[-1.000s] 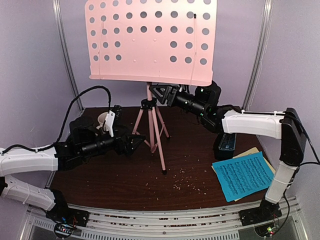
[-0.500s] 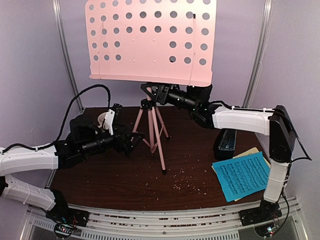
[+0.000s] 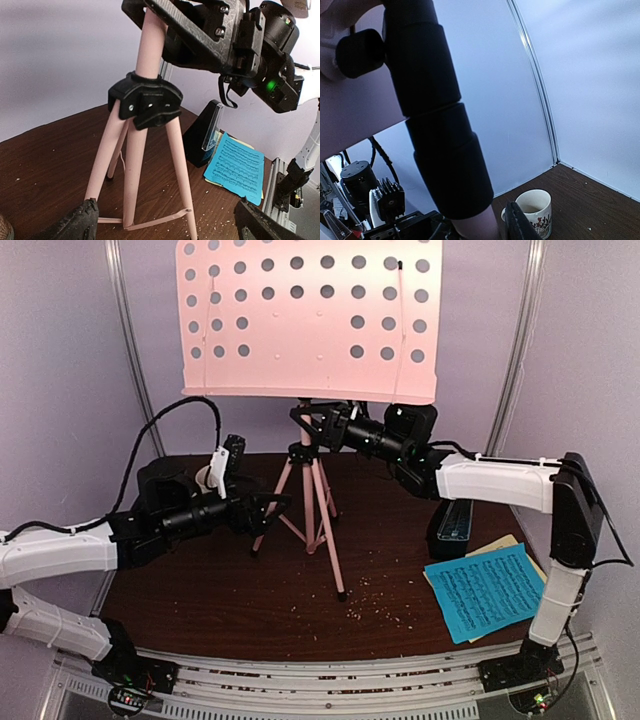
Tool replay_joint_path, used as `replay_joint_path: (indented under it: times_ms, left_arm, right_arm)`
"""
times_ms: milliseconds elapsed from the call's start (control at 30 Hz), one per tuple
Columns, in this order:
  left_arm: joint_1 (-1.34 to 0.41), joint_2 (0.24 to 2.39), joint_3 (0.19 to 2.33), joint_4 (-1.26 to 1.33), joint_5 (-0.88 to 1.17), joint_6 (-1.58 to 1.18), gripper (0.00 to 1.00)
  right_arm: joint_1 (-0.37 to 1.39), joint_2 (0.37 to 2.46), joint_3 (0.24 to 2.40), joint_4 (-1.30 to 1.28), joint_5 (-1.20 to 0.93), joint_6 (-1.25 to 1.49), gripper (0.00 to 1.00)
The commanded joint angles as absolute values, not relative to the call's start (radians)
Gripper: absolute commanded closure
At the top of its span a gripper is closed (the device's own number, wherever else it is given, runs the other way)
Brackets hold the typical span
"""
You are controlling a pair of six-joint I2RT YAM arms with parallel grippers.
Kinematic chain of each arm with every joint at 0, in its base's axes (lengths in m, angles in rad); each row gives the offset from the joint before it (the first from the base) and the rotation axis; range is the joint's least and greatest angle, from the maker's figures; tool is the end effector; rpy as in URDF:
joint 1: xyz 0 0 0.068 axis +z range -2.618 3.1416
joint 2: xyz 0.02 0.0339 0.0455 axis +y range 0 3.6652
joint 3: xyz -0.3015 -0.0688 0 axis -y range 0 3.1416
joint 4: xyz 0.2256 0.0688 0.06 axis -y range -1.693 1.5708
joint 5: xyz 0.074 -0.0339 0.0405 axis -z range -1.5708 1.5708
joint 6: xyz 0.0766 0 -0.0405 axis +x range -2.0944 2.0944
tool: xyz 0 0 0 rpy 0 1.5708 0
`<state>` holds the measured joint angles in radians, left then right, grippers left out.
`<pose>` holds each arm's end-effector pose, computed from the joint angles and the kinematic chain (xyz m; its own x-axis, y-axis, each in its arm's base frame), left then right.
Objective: Pack up the instrument practice props
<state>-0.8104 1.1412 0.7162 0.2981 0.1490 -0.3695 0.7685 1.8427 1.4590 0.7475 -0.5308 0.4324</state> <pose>0.1801 -0.2058 0.3303 -0.3768 -0.1221 -0.9182 0.7313 0.5692 -0.3758 0.3063 0.3501 0.4249 -0.1614 0.3466 -0.9240 -0.9603 0.1608 0.2281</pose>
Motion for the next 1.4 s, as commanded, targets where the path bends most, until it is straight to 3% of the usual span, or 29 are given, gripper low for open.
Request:
replay_joint_path:
  times_ms: [0,300,467,733,933,1167,1367]
  left_arm:
    - [-0.806,1.212,0.768,0.382,0.233,-0.368,0.02]
    - [-0.827,1.303,0.765,0.587,0.117,-0.358,0.02]
    - [-0.842,1.367,0.777,0.697,0.166,-0.376,0.02]
    - [-0.894,1.449,0.849,0.656,0.169,-0.326,0.02]
    - [-0.888,1.364,0.762,0.582,0.127,-0.187,0.02]
    - [-0.747,1.270,0.675,0.444,0.294,-0.031,0.02]
    - [-0.661,1.328,0.615,0.432,0.432,0.067,0.02]
  right_arm:
    - [0.789,1.693,1.400,0.903,-0.447,0.537,1.00]
    - [0.821,1.617,1.285,0.927,-0.368,0.515,1.00]
    - [0.838,1.596,1.251,0.927,-0.325,0.496,1.00]
    - [0.848,1.576,1.200,0.934,-0.299,0.488,1.00]
    - [0.851,1.545,1.164,0.922,-0.303,0.487,1.00]
    - [0.852,1.520,1.151,0.903,-0.338,0.495,1.00]
    - [0.851,1.511,1.146,0.898,-0.355,0.502,1.00]
